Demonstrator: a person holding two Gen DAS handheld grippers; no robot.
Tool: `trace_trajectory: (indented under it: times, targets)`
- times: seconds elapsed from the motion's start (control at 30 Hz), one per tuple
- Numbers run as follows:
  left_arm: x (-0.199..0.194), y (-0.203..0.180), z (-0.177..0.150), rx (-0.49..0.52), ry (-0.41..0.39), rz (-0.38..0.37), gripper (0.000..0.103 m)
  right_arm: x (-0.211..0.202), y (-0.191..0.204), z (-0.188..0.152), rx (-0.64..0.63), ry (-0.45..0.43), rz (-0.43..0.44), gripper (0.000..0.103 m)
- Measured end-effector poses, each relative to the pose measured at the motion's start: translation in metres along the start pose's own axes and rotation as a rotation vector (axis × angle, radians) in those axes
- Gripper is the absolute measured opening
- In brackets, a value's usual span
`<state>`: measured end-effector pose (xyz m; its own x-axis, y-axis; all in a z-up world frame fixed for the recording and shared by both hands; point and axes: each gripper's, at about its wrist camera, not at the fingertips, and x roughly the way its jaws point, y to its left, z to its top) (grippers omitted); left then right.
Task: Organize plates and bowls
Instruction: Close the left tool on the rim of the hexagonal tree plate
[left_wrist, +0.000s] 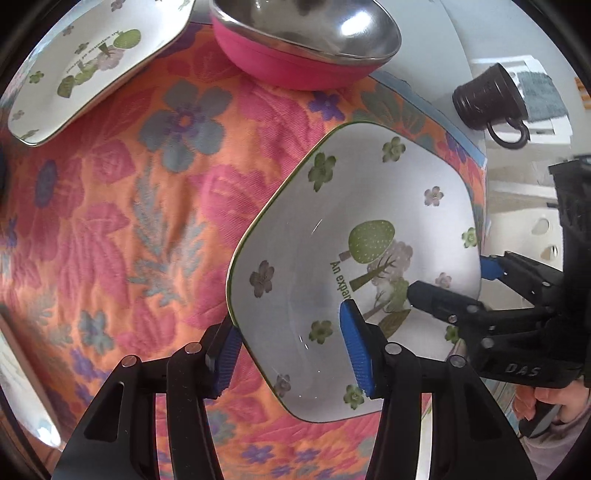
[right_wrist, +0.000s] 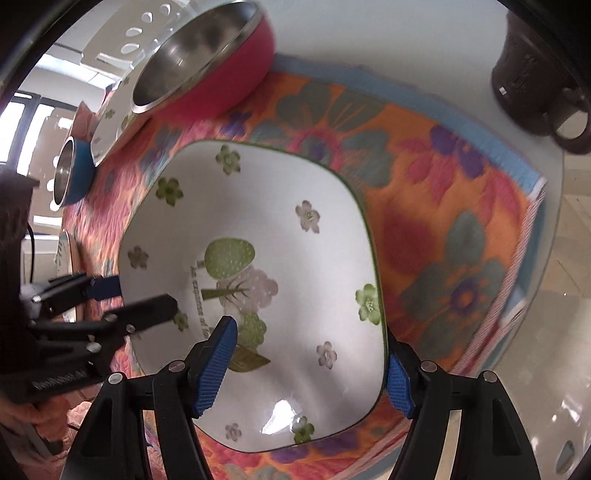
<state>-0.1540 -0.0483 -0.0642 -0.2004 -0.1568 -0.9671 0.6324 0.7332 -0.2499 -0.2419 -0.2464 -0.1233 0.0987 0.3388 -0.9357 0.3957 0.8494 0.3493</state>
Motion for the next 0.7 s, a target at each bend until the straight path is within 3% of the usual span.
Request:
trace_trajectory:
  times: [0.17, 0.33, 0.7]
  targets:
    - [-0.003, 0.021, -0.013, 0.037, 0.020, 0.036, 0.048, 0.011, 0.028, -0.013, 0.020, 0.000, 0.055, 0.072]
    - [-0.005, 0.051, -0.027, 0.025, 0.037, 0.029, 0.048, 0.025, 0.067, -0.023, 0.012, 0.006, 0.046, 0.072]
    - [-0.006, 0.091, -0.027, 0.099, 0.057, 0.033, 0.048, 0.051, 0.135, -0.050, 0.153, -0.006, 0.080, 0.072]
